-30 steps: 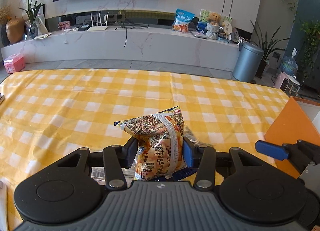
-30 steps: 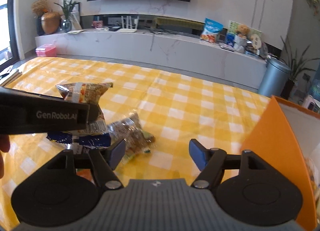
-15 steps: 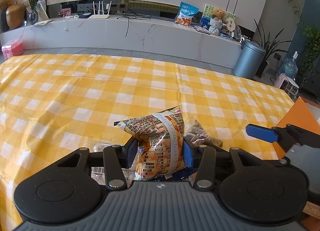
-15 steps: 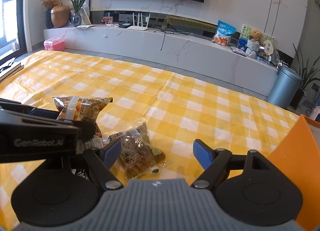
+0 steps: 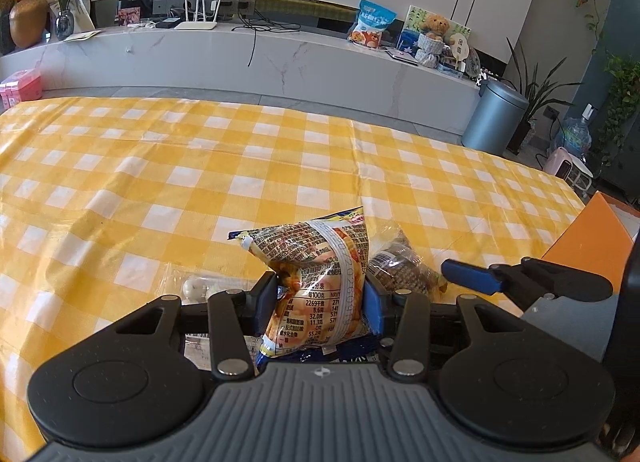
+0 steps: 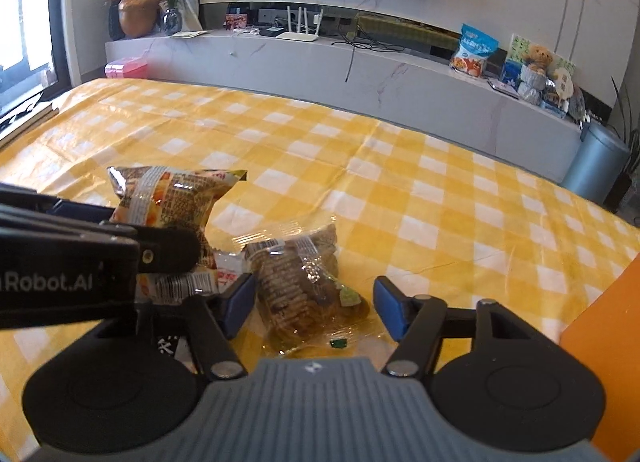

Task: Organize snacks
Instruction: 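Grasp the printed snack bag with the left tool while the right tool grasps the small clear cookie bag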

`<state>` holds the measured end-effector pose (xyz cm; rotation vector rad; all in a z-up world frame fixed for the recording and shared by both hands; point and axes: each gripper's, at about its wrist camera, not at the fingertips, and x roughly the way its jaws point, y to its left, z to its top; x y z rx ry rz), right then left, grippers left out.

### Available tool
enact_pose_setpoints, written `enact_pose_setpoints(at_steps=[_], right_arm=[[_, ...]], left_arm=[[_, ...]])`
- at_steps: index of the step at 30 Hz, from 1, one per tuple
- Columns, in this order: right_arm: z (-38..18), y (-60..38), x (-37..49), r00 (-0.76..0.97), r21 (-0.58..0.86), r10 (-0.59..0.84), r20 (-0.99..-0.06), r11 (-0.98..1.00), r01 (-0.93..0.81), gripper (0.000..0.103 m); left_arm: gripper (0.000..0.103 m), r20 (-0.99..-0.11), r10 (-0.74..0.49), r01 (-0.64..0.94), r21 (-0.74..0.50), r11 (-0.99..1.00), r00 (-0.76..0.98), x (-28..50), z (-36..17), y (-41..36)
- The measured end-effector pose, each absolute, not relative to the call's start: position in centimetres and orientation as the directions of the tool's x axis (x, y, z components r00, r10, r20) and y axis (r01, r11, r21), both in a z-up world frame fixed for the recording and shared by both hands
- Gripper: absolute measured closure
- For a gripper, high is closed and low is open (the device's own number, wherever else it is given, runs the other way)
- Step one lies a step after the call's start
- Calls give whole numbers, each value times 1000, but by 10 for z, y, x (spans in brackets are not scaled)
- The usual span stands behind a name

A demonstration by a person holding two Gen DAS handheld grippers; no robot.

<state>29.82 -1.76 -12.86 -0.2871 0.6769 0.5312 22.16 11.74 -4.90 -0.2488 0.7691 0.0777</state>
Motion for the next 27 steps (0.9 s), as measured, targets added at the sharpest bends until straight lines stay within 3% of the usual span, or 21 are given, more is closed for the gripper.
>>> enact_pose_setpoints(at_steps=[5, 9, 19, 27], right_arm=[[-126, -12, 289, 656, -146, 344, -672, 807, -573, 61], [-120, -18, 287, 645, -113, 337, -686, 827, -551, 67], [-90, -57, 247, 650, 15, 364, -667, 879, -477, 69], [-45, -101, 188, 703, 65, 387, -597, 897, -438, 69]], left_arm=[[55, -694, -16, -154, -182, 971, 719, 219, -48, 115], [56, -688, -6, -147, -164, 975, 726, 211, -41, 111], [57, -672, -46, -141, -222, 965, 739, 172, -20, 102], [57, -628, -119, -56, -252, 966, 769, 139, 18, 75]])
